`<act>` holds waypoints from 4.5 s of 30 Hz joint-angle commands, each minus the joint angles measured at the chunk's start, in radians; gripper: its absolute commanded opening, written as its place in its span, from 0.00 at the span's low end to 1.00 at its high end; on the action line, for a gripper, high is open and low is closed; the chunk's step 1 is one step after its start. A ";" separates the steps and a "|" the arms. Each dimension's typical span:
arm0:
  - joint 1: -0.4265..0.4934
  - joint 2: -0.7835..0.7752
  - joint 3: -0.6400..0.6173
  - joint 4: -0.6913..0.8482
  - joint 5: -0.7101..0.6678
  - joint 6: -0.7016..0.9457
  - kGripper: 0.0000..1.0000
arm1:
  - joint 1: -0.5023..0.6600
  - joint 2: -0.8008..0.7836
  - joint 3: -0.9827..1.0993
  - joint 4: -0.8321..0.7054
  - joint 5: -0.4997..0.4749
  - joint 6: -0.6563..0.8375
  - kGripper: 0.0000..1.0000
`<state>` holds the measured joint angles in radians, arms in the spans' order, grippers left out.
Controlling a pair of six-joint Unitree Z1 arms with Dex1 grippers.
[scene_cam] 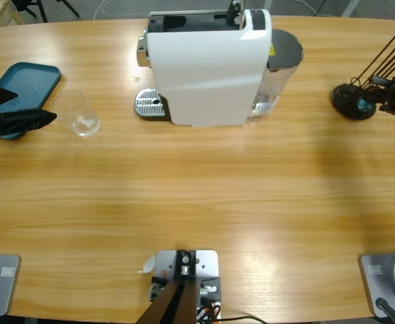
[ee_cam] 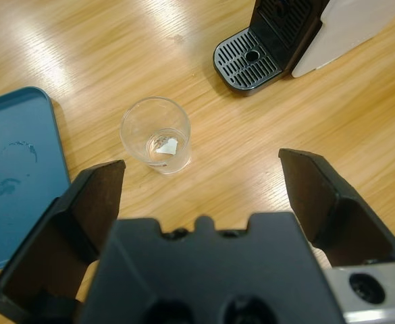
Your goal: Pour coffee
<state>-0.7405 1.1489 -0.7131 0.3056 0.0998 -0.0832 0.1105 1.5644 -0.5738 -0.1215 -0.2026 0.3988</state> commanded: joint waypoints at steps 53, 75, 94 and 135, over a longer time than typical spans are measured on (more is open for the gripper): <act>-0.054 0.000 0.182 -0.284 -0.002 0.112 0.99 | 0.778 -0.105 -0.972 0.896 0.354 -0.895 0.00; -0.057 0.037 0.187 -0.287 0.009 0.103 0.94 | 0.643 0.293 -1.233 0.867 0.593 -1.121 0.00; -0.057 0.045 0.187 -0.290 0.011 0.103 0.94 | 0.643 0.401 -1.305 0.866 0.427 -1.121 0.00; -0.057 0.055 0.185 -0.292 0.011 0.103 0.95 | 0.650 0.445 -1.294 0.844 0.326 -1.072 0.69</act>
<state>-0.7893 1.1698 -0.5627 0.0277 0.0998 0.0194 0.7620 1.9466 -1.8699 0.7239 0.1267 -0.6984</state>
